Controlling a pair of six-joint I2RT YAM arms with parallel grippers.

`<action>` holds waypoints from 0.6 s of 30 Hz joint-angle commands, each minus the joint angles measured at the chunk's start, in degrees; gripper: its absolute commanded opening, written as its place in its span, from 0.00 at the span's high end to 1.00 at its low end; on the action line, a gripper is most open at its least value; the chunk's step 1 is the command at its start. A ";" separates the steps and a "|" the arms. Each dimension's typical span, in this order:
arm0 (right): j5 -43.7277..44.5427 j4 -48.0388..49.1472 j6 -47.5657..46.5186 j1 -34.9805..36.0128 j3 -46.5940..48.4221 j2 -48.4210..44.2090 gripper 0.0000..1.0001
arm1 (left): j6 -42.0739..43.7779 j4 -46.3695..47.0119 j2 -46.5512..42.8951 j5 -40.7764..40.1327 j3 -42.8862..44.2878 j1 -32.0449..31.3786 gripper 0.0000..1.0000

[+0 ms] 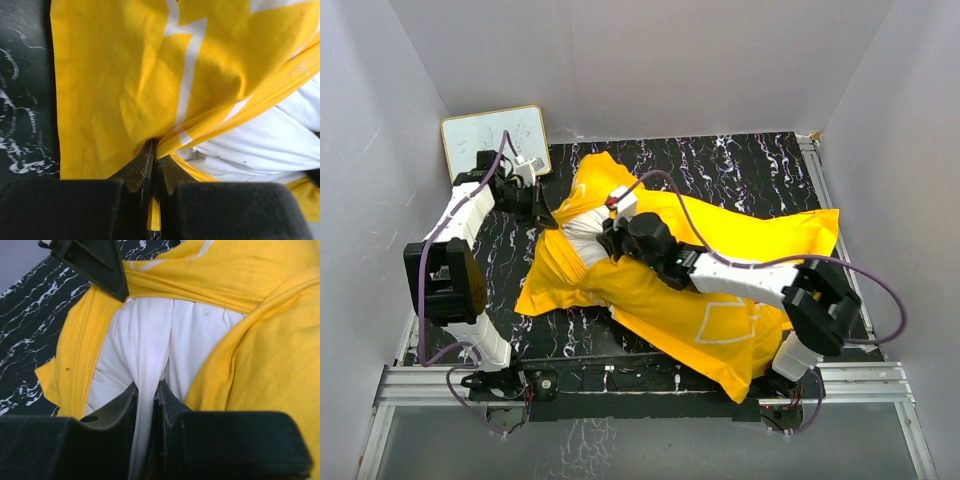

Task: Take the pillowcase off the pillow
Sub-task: Remove the pillow from the pillowcase.

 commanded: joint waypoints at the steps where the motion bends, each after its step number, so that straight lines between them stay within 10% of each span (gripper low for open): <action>1: 3.88 -10.00 5.90 -3.14 -9.15 -12.29 0.92 | 6.41 15.90 -0.08 -28.93 -2.29 5.17 1.00; 11: -2.89 -7.09 6.20 -4.41 -7.98 -13.88 0.92 | 8.62 16.89 1.53 -33.15 -6.24 1.48 0.98; 18: -11.15 -3.55 5.41 -3.86 -5.41 -14.85 0.92 | 3.46 9.93 9.29 -28.41 -2.69 -4.85 0.63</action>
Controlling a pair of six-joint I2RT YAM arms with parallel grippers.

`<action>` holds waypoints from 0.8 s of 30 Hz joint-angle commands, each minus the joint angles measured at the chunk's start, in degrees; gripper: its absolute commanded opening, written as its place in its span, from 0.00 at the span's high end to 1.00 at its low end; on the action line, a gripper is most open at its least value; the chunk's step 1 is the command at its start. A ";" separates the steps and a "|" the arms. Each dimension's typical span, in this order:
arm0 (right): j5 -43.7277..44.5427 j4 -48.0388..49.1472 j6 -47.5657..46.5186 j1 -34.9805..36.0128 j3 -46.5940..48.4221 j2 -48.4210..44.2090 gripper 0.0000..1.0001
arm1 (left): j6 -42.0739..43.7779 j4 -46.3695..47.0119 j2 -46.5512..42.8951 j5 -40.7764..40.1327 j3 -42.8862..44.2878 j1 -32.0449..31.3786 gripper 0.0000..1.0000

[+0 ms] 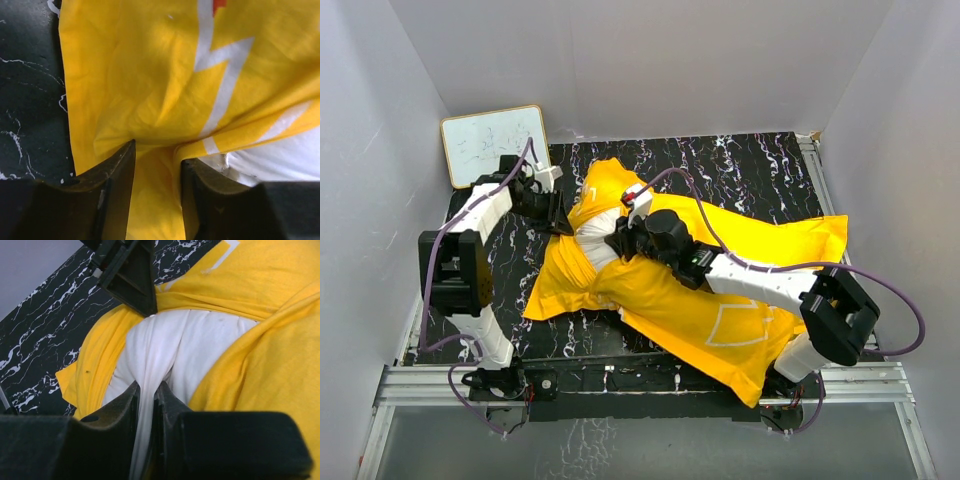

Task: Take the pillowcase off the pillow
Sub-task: Remove the pillow from the pillowcase.

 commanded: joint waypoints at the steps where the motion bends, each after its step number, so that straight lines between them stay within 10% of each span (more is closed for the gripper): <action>1: -5.36 -4.91 -0.38 -0.95 1.90 -6.28 0.92 | 2.74 5.79 8.20 -25.08 1.52 0.34 0.59; 16: -25.34 -4.56 -0.18 2.04 6.41 0.68 0.92 | -1.44 10.62 10.67 -8.18 0.90 -4.38 0.42; 24: -29.90 -5.15 -0.59 2.10 7.72 -2.14 0.92 | -2.72 9.95 9.52 -0.79 1.93 -3.61 1.00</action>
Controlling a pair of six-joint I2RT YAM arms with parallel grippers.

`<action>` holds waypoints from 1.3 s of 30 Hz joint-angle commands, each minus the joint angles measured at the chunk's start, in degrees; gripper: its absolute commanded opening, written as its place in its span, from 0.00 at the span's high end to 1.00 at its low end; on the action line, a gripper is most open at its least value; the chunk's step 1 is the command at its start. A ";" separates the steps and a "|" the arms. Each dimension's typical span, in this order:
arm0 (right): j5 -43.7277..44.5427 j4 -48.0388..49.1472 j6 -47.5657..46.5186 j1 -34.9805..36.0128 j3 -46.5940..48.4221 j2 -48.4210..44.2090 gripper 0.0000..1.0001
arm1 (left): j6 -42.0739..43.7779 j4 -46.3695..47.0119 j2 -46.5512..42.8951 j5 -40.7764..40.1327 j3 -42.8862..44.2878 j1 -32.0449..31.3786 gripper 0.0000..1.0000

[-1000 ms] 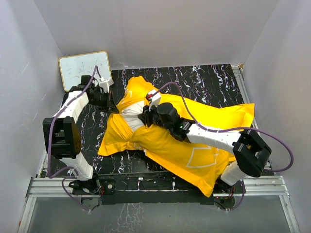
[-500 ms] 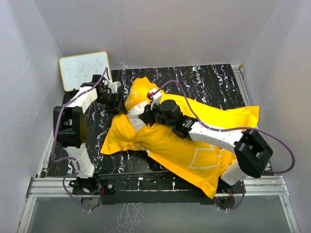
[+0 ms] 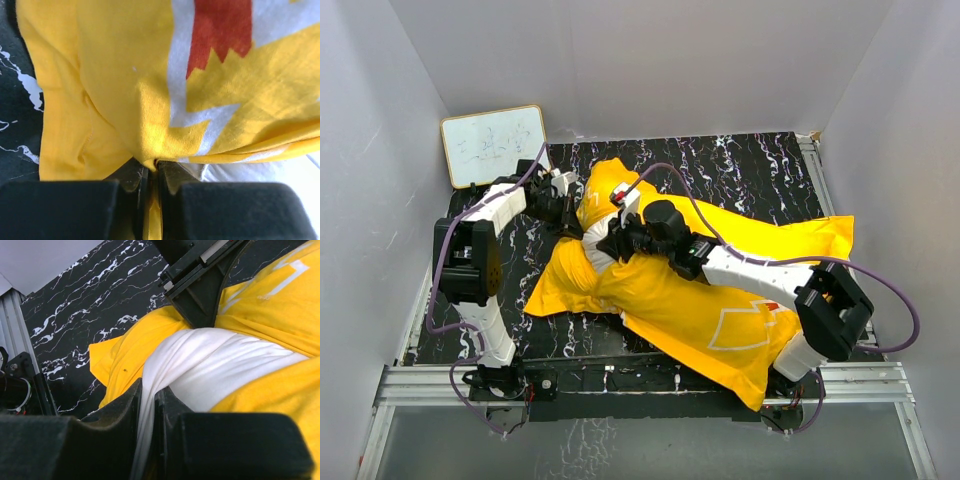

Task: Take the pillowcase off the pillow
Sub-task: Remove the pillow from the pillowcase.

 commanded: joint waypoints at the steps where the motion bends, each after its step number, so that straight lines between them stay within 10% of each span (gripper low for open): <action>1: -14.66 -2.12 2.22 3.31 3.76 -5.15 0.92 | -0.21 6.88 1.76 -5.57 2.18 0.93 1.00; 11: -4.62 4.64 -0.31 3.21 1.95 -15.99 0.92 | -7.02 7.51 -1.97 -5.86 16.87 2.05 1.00; 19: 0.00 4.19 -7.14 0.49 16.26 -7.65 0.92 | -8.26 10.60 11.32 -31.76 78.05 1.93 1.00; 28: 15.84 15.04 -16.99 0.33 15.53 -9.38 0.92 | 11.42 57.63 -14.92 -35.03 49.03 -10.56 1.00; 34: 17.89 18.80 -16.66 0.34 8.58 -11.25 0.92 | 6.40 47.48 -7.01 -26.19 75.83 -12.49 1.00; 39: 17.72 19.68 -9.52 0.48 -0.65 -13.63 0.92 | 9.78 41.60 -18.97 -17.33 54.34 -14.93 1.00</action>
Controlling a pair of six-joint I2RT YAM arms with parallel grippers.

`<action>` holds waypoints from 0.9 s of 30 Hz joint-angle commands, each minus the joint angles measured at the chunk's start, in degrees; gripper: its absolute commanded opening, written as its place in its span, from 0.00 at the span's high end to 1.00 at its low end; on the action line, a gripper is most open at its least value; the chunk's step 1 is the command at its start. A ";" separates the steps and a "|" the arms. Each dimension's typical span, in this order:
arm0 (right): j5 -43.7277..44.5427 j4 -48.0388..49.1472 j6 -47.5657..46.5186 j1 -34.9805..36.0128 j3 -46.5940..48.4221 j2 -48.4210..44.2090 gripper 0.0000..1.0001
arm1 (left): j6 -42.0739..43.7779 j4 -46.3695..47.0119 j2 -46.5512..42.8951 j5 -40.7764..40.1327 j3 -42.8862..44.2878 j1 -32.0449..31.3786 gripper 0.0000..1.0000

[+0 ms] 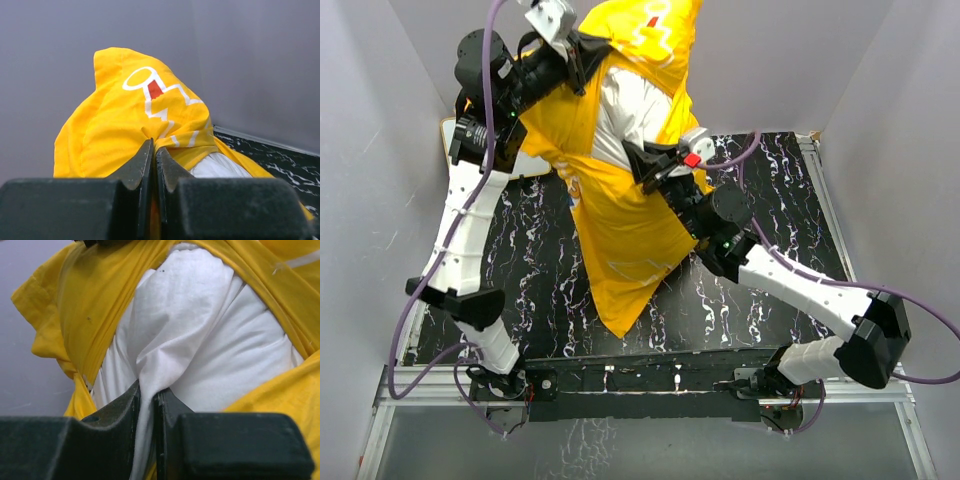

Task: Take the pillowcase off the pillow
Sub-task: Remove the pillow from the pillowcase.

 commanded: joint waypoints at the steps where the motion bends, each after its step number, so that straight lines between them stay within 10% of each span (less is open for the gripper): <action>1: -3.63 -6.53 7.57 2.19 -10.89 -2.88 0.92 | 4.50 15.27 -13.17 -4.62 -10.40 1.41 1.00; 12: -3.05 -15.79 -0.80 3.76 -25.29 -21.49 0.91 | -12.85 1.11 -13.57 10.87 -16.76 1.39 1.00; 27: -14.71 -35.36 -32.09 3.76 0.48 -22.26 0.31 | -27.22 -5.79 -5.75 22.83 -14.77 -7.48 1.00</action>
